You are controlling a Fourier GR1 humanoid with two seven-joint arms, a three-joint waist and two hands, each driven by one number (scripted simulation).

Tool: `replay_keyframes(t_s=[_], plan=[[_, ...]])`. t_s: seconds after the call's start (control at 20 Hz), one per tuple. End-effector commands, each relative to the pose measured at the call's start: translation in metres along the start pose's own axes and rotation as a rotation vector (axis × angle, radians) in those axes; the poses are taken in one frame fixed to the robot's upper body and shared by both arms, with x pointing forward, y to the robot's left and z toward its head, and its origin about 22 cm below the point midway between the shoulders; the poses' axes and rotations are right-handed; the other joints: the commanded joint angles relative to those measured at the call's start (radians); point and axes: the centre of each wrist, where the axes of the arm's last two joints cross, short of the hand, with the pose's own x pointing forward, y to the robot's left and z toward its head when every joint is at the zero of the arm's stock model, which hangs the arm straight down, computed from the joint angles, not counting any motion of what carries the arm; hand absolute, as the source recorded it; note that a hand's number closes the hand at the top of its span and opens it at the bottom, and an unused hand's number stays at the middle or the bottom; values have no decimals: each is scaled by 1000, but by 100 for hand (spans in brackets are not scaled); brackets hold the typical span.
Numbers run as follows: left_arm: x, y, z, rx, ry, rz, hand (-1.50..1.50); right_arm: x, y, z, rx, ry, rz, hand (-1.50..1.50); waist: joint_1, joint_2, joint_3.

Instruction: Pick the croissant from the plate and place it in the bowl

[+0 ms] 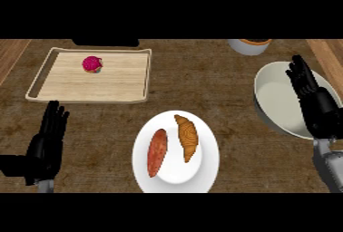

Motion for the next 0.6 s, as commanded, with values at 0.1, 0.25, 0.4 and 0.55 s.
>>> replay_keyframes(t_s=[0.1,0.25,0.4,0.55], plan=[[18,15,-21,-22,-26,-109,0,60,55,-12,239,-319,132,150,16,2,24],[38,16,-40,-77,-86,-243,0,119,87,-16,450,-585,276,150,44,1,21],[30,19,-30,-44,-12,-223,0,45,20,-8,159,-178,807,-150,-60,-21,15],[36,18,-37,-31,2,-237,0,39,81,41,89,-268,680,-150,-73,-17,23]])
